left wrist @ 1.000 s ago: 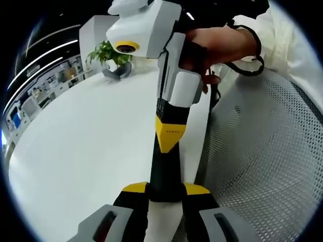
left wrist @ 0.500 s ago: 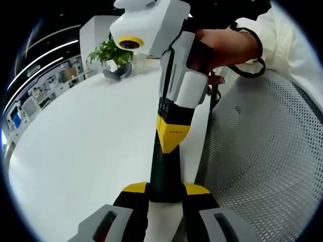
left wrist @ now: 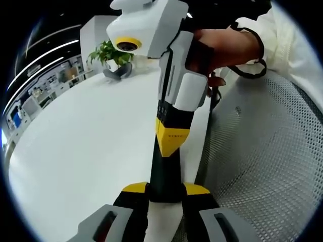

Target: Press the specified remote control buttons in sequence, fully releasing each button before pressing the next.

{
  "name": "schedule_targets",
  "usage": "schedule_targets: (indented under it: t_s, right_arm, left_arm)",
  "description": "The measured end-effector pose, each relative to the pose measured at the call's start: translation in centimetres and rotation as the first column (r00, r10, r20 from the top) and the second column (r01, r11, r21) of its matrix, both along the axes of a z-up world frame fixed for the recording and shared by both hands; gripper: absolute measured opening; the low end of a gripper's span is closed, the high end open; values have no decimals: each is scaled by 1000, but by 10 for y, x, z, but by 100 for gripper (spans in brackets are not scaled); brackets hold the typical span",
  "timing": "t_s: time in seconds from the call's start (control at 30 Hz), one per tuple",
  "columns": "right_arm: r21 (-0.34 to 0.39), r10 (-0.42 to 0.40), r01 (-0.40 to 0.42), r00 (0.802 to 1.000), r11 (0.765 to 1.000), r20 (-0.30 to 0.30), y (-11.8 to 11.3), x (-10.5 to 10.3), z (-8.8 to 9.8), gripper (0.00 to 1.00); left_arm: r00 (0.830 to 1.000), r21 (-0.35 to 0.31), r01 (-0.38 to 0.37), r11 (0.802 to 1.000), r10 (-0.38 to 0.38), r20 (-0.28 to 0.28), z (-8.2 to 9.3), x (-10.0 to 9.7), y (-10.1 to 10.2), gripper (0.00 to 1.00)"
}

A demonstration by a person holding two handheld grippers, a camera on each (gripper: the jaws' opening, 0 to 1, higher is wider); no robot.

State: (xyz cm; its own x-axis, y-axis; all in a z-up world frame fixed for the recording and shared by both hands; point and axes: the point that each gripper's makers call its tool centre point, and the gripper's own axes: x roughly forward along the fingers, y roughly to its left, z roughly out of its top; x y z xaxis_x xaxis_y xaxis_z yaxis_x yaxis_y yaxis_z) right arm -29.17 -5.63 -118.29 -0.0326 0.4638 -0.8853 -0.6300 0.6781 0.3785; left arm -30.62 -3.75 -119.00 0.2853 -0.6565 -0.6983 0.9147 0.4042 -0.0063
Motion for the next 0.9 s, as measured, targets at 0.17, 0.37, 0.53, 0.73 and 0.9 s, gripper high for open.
schedule_targets:
  t_s: [0.17, 0.37, 0.53, 0.73, 0.9]
  right_arm:
    - [-33, 55, -54, 997, 998, 45, 1, -1, -1, 0]
    - [-50, 52, -48, 997, 998, 65, 1, 0, -1, 0]
    - [-69, 18, -15, 999, 998, 49, 0, 2, -2, 0]
    - [-54, 40, -36, 996, 998, 81, 0, 0, -1, 0]
    - [-29, 58, -55, 992, 998, 115, 1, -1, 1, 0]
  left_arm:
    - [1000, 0, -7, 1000, 7, -2, 0, 0, 0, 25]
    - [1000, 0, -29, 1000, 29, -2, 0, 1, -1, 25]
    - [1000, -5, -20, 1000, 20, 0, 0, 1, -2, 25]
    - [1000, 0, -19, 1000, 19, 0, -1, 1, -2, 25]
    - [1000, 6, -21, 1000, 21, 0, 0, 1, -2, 25]
